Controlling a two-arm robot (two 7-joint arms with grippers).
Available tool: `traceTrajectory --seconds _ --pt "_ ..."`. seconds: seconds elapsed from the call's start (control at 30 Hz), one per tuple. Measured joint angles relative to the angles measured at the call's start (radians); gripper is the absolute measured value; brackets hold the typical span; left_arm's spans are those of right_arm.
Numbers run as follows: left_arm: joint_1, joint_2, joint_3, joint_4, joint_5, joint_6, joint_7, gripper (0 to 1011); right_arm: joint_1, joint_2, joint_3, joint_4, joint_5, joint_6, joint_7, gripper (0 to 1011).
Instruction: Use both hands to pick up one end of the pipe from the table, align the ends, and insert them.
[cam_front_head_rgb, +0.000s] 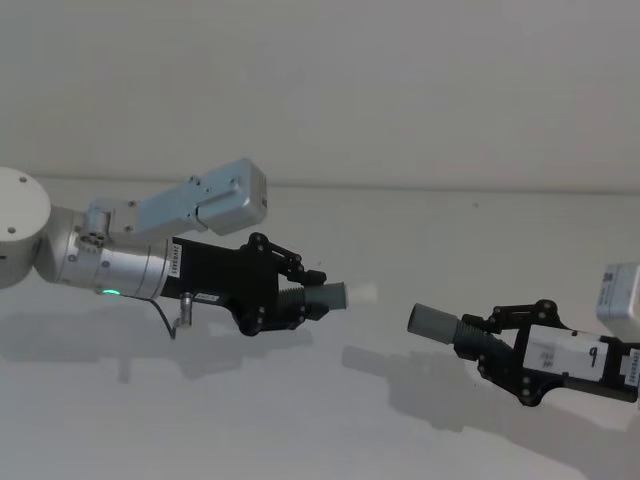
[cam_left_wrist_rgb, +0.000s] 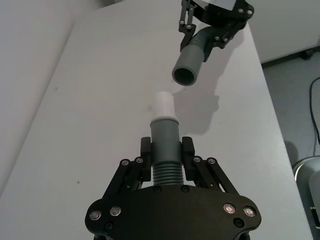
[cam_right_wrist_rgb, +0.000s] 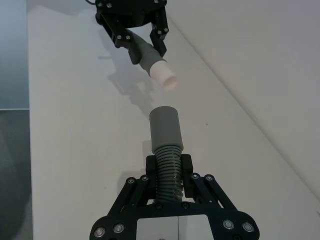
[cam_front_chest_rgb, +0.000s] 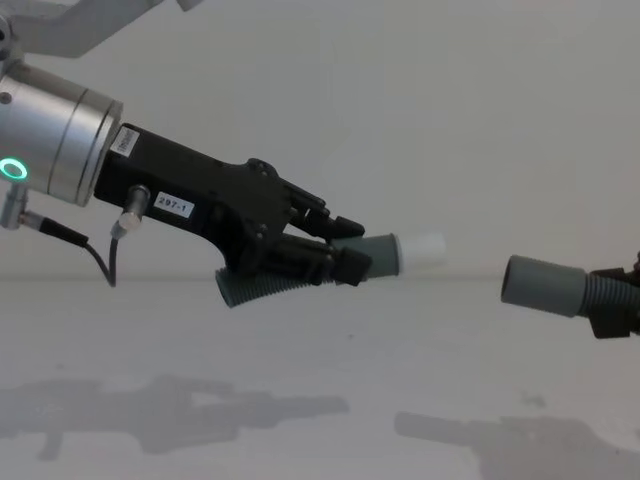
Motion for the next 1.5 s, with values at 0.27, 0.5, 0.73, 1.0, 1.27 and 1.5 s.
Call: traceTrajectory --seconds 0.27,0.5,0.73,1.0,1.27,1.5 --pt "-0.015 0.006 0.018 -0.004 0.001 -0.008 -0.021 346 0.005 0.010 -0.007 -0.013 0.009 0.001 0.005 290" --pt "-0.025 0.009 0.029 -0.006 0.003 -0.012 -0.028 346 0.006 0.016 -0.012 -0.025 0.017 0.007 0.006 290" --pt "-0.033 0.010 0.038 -0.007 0.004 -0.013 -0.030 347 0.006 0.021 -0.018 -0.035 0.024 0.016 0.005 290" --pt "-0.038 0.011 0.045 -0.008 0.003 -0.013 -0.029 347 0.008 0.023 -0.024 -0.039 0.028 0.019 -0.001 290" --pt "-0.044 0.011 0.054 -0.010 -0.001 -0.011 -0.027 346 0.012 0.024 -0.030 -0.040 0.032 0.021 -0.010 290" --pt "-0.047 0.012 0.062 -0.010 -0.004 -0.011 -0.025 347 0.015 0.026 -0.036 -0.039 0.035 0.023 -0.019 291"
